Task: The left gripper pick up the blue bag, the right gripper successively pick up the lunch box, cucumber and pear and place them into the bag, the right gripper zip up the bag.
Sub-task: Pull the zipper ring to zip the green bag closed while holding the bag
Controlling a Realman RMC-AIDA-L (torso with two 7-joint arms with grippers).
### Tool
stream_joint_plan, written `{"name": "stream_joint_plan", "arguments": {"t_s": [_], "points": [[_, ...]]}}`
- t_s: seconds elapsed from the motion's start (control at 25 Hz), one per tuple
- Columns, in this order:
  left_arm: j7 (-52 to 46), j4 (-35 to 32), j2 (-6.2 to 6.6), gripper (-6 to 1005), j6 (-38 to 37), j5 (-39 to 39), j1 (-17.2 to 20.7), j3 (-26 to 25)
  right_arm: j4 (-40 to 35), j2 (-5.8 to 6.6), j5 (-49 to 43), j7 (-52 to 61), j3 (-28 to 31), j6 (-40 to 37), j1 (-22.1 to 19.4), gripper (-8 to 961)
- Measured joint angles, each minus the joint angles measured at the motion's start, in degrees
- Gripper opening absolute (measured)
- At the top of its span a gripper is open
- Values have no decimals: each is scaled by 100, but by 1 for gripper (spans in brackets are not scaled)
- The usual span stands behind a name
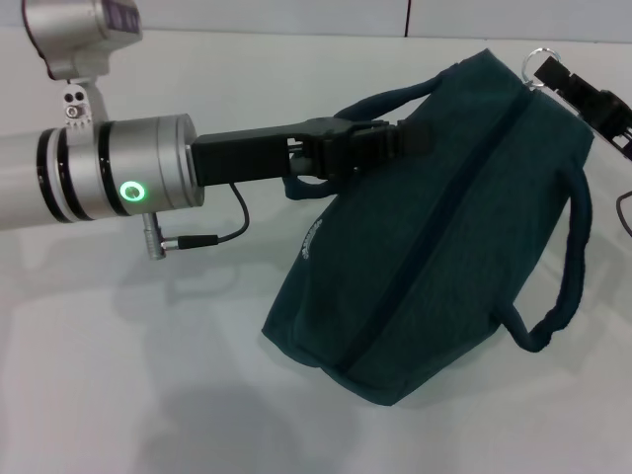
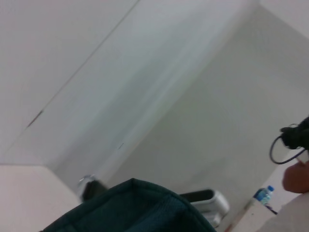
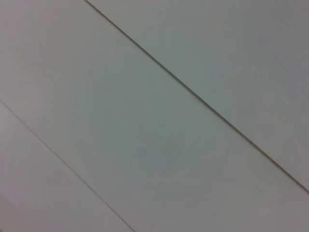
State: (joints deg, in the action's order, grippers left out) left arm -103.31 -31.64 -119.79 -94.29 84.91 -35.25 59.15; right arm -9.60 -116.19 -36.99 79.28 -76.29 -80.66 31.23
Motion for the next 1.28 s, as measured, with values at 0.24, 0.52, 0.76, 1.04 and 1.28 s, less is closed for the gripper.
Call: {"name": "stream_joint_plan", "arguments": {"t_s": [0.24,0.52,0.76,1.04,1.28], "points": [[339,8,0,46,-295,-330,49,0,0,0,-17,4,-18,95,6,4],[541,72,-8,46,-212,-436,70,14,-3,1,-34,65,-36,163,37,4],[544,116,-16,46,44,-444,53,83,-23,11,-45,67,-93,-100,-28,56],[548,106,-17,45,229,-450,-66,88,-28,32,-48,84,-107,-281,-58,162],[548,94,-12,50,456,-449,-235,89,-10,74,-54,138,-114,-245,-164,415]]}}
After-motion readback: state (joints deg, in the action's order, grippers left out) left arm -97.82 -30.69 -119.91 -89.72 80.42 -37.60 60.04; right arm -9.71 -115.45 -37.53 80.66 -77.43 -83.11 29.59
